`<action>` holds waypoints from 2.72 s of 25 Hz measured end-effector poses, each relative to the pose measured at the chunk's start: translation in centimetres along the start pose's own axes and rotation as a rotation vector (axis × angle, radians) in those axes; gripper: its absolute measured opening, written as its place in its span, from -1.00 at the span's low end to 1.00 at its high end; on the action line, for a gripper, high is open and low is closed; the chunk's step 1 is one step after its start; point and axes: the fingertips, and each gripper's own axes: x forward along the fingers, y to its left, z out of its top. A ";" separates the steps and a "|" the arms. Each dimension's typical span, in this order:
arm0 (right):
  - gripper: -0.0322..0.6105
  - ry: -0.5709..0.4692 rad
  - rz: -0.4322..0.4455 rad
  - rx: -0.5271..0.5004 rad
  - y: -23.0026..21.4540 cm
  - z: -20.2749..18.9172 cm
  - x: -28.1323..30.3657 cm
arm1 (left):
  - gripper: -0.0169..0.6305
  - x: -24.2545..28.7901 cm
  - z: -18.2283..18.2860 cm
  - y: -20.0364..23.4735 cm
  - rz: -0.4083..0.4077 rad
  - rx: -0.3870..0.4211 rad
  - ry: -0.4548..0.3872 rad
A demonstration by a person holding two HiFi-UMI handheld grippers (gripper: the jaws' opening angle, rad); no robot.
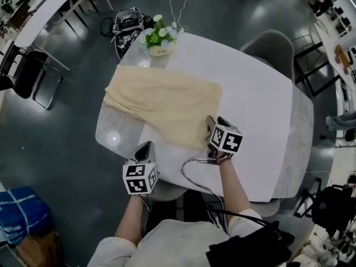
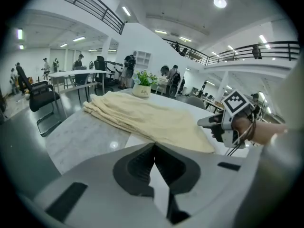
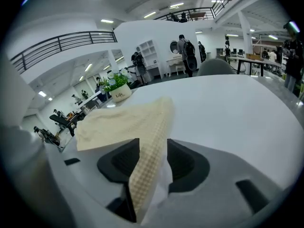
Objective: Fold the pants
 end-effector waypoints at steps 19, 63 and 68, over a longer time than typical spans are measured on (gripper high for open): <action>-0.83 0.135 -0.030 -0.104 -0.4 -1.3 2.9 | -0.92 0.3 0.3 1.3 0.060 -0.038 -0.022; -0.46 -0.080 0.333 -0.341 42.7 13.6 6.4 | -0.92 -10.1 5.9 22.0 0.180 -0.274 -0.236; -0.55 -0.048 0.265 -0.312 39.1 11.9 7.5 | -0.92 -9.2 5.7 22.9 0.156 -0.283 -0.237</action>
